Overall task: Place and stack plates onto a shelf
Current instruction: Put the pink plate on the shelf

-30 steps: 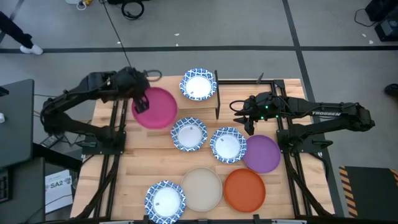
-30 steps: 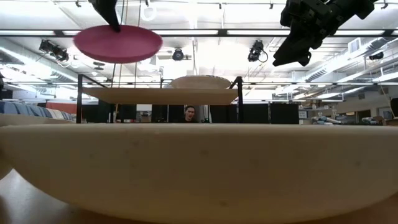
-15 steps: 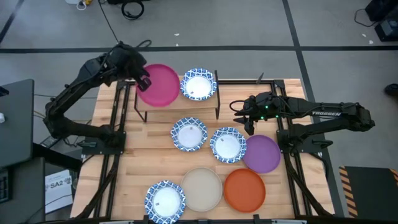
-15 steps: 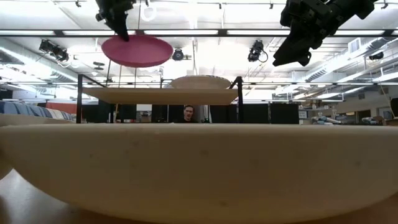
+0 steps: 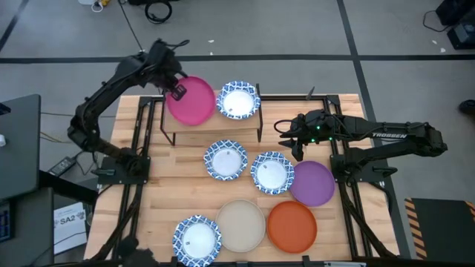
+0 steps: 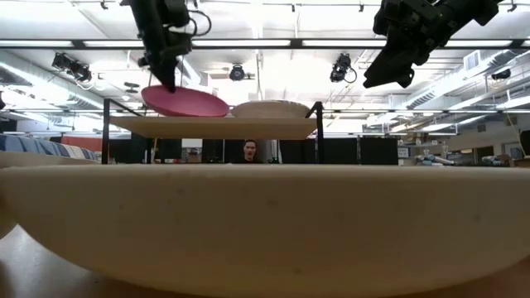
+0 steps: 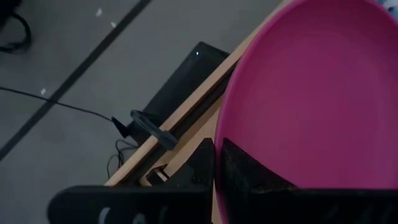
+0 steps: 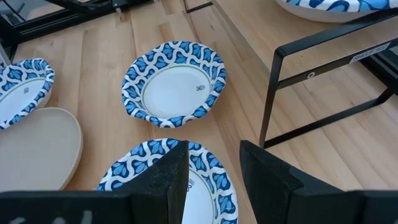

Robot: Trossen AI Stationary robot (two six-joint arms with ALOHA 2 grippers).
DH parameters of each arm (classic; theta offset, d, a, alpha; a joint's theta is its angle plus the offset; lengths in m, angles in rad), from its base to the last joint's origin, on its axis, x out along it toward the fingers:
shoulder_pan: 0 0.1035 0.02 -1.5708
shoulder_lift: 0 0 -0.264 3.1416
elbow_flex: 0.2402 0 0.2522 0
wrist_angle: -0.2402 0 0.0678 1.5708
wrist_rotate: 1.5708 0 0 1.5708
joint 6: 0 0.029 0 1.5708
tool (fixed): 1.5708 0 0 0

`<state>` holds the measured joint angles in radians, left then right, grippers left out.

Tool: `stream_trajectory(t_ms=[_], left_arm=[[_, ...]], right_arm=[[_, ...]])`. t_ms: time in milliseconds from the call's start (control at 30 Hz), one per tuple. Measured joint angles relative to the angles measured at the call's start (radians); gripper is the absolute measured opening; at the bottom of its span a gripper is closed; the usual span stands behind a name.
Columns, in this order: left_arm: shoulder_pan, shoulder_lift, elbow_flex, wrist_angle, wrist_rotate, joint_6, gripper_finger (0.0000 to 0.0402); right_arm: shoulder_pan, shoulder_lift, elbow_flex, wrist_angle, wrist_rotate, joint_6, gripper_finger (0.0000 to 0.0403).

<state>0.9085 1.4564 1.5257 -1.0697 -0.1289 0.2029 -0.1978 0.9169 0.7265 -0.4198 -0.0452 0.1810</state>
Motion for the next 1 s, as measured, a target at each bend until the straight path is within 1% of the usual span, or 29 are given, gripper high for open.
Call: stream_trajectory(t_ms=[267, 867, 1000], left_arm=[[0.027, 0.060, 0.000, -0.002, 0.011, -0.002, 0.0019], [0.027, 0.062, 0.000, -0.005, -0.009, 0.001, 0.0024], [0.026, 0.062, 0.000, -0.007, -0.064, 0.008, 0.0041]], right_arm=[[0.000, 0.000, 0.000, 0.000, 0.000, 0.000, 0.0149], [0.000, 0.000, 0.000, 0.000, 0.000, 0.000, 0.0149], [0.000, 0.000, 0.000, 0.000, 0.000, 0.000, 0.0149]])
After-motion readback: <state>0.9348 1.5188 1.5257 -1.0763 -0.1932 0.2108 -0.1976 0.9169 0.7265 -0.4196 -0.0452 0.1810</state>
